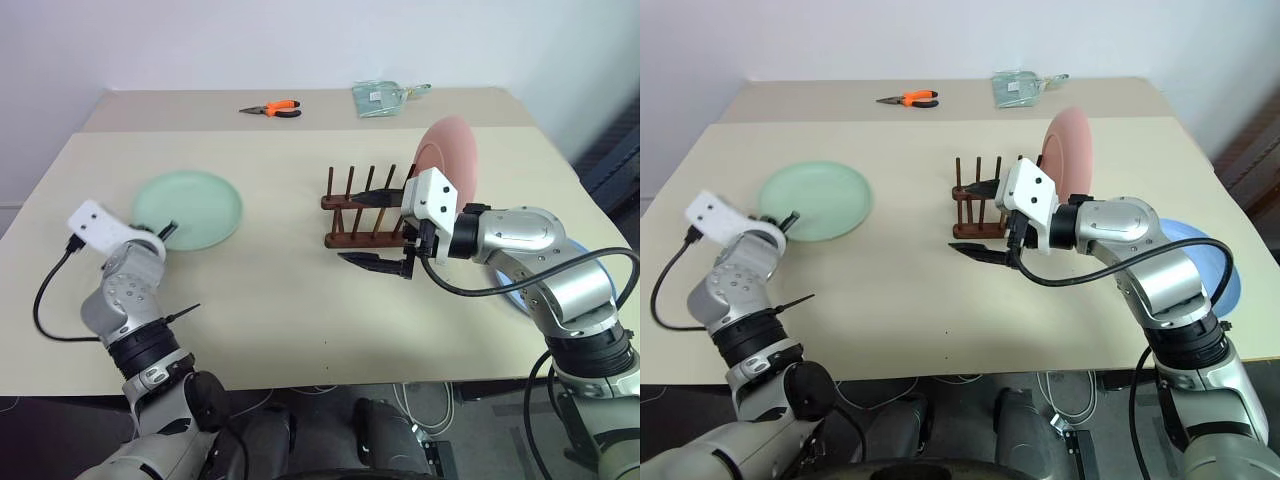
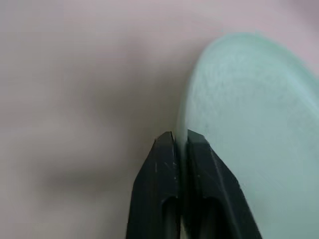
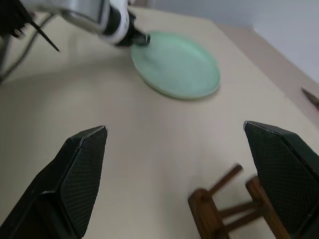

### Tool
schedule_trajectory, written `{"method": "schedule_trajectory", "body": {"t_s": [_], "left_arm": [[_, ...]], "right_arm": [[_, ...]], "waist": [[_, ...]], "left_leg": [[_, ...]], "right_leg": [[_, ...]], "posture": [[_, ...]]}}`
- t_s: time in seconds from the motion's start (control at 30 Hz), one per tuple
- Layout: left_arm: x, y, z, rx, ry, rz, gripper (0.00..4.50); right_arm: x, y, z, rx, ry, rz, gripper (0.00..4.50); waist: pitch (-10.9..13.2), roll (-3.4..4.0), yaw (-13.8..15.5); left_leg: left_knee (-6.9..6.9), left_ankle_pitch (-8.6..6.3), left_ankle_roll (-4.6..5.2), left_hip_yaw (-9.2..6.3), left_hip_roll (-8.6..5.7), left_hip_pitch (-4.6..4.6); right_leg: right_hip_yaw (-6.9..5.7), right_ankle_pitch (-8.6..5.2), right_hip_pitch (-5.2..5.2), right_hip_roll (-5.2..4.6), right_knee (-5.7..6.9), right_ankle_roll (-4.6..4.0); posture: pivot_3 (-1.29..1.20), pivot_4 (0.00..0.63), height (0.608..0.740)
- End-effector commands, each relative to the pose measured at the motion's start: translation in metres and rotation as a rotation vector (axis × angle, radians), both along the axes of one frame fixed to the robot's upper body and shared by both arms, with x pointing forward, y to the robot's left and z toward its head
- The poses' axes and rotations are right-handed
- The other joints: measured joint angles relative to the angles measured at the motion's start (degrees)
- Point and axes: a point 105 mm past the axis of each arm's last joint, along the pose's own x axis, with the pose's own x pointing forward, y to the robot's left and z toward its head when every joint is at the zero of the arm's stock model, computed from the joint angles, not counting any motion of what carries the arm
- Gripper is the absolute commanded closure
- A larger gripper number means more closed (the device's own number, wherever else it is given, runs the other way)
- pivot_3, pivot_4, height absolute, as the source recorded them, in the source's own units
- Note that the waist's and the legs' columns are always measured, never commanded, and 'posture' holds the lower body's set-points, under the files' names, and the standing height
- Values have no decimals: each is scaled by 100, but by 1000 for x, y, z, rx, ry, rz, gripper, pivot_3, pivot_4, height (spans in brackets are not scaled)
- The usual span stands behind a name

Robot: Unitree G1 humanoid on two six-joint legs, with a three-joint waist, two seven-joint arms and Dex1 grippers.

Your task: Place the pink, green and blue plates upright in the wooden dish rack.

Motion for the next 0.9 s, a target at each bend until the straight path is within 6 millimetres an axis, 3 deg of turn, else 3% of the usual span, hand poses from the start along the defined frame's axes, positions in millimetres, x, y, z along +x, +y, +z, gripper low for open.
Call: {"method": "schedule_trajectory", "body": {"t_s": [0.03,0.23,0.4,0.5,0.73,0.77,0.83,0.9], "left_arm": [[12,-66,86,165,-318,-256,4462],[4,-134,130,226,-443,-476,4462],[-7,-168,148,220,-490,-611,4462],[-14,-181,149,225,-495,-678,4500],[-12,-169,141,153,-466,-634,4500],[-12,-166,146,91,-496,-621,4500],[-14,-149,162,-35,-600,-560,3795],[-14,-117,174,-84,-672,-451,2991]], "right_arm": [[10,5,15,-120,-237,-35,0],[35,21,29,-271,-562,-85,0],[53,17,30,-355,-697,-125,0],[60,11,25,-417,-730,-126,774],[62,5,22,-424,-735,-134,4192],[62,5,23,-423,-743,-138,4467],[62,4,26,-414,-767,-153,4500],[61,2,35,-343,-759,-181,4500]], "waist": [[3,-2,-12],[3,-1,-70],[3,-2,-145],[3,-2,-149],[4,-1,-154],[4,-1,-151],[8,-7,-140],[19,-21,-140]], "left_leg": [[-1,0,0,1,0,-1],[-8,0,-1,9,2,5],[-10,0,-1,8,3,4],[-10,0,-1,9,2,3],[-11,0,0,8,3,5],[-11,0,0,8,3,4],[-10,0,0,8,2,3],[-8,2,-3,5,3,2]], "right_leg": [[0,0,-1,0,-1,0],[5,0,-3,0,-3,1],[6,0,-4,1,-3,1],[6,0,-4,1,-5,0],[7,0,-4,2,-4,0],[7,0,-4,2,-4,0],[8,0,-3,1,-7,0],[7,0,-3,1,-6,0]], "posture": [[0,150,740],[0,150,740],[0,150,740],[0,150,740],[0,150,740],[0,150,740],[0,150,740],[0,150,740]]}}
